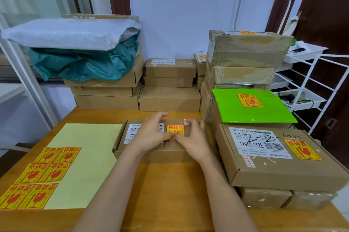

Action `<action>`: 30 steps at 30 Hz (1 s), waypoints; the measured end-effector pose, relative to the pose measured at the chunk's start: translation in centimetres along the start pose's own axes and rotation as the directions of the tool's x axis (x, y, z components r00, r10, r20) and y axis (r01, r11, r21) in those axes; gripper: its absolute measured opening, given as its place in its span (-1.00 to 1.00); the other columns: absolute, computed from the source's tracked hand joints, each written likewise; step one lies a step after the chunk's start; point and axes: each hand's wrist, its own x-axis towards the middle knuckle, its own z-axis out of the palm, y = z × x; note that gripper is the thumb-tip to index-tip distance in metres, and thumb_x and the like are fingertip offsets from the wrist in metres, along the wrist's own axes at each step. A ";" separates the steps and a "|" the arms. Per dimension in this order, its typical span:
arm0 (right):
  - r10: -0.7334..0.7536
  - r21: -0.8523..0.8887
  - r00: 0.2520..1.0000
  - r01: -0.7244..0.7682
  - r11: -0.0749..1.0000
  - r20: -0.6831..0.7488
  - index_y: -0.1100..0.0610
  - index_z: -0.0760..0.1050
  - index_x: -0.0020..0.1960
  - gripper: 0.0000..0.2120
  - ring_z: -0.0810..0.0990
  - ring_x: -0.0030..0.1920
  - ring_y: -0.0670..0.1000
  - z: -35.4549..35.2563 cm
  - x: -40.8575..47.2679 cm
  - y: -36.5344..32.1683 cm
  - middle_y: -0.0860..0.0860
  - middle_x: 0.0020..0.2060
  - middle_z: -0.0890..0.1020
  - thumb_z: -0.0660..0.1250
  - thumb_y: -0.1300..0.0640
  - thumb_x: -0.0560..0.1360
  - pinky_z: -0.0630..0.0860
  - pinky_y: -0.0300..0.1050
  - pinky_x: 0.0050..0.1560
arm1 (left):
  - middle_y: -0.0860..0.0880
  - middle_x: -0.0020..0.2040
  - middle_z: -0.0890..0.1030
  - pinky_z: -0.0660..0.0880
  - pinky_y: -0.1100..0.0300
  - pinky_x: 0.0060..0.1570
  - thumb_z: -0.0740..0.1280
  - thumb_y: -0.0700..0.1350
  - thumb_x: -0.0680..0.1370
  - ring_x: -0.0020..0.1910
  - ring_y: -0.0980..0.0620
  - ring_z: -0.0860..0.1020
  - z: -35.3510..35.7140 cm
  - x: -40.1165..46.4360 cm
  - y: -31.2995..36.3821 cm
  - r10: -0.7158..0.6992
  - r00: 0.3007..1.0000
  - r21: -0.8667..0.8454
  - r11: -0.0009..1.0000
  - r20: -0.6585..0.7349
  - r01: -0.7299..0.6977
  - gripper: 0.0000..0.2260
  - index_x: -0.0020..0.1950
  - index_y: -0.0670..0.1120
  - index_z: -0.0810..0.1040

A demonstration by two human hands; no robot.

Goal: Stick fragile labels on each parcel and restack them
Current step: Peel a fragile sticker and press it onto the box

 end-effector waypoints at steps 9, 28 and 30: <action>0.036 -0.025 0.999 -0.036 0.999 -0.003 0.14 0.17 0.50 -0.33 0.27 0.40 0.09 -0.5 0.5 -0.4 0.09 0.40 0.22 0.36 0.01 0.49 0.25 -0.12 0.33 | 0.06 0.07 0.41 0.48 -0.03 0.14 0.41 0.03 0.48 0.18 -0.02 0.43 0.4 0.2 0.2 -0.050 0.998 0.117 0.992 -0.043 0.055 -0.57 0.29 -0.04 0.41; 0.108 -0.114 0.994 -0.110 0.987 -0.018 0.11 0.27 0.38 -0.50 0.38 0.29 0.15 0.2 1.4 -0.2 0.13 0.29 0.41 0.27 -0.07 0.53 0.39 0.08 0.27 | 0.04 0.05 0.45 0.39 0.16 -0.04 0.34 0.08 0.52 0.08 0.05 0.41 1.0 0.9 0.2 -0.025 0.990 0.265 0.962 -0.139 0.062 -0.66 0.19 -0.07 0.42; 0.109 -0.110 0.994 -0.111 0.988 -0.023 0.11 0.28 0.37 -0.55 0.39 0.28 0.16 0.2 1.4 -0.2 0.14 0.28 0.42 0.24 -0.03 0.55 0.38 0.08 0.27 | 0.01 0.09 0.48 0.39 0.14 -0.02 0.33 0.04 0.54 0.11 0.03 0.41 1.0 1.0 0.1 -0.019 0.990 0.256 0.965 -0.139 0.054 -0.69 0.19 -0.08 0.43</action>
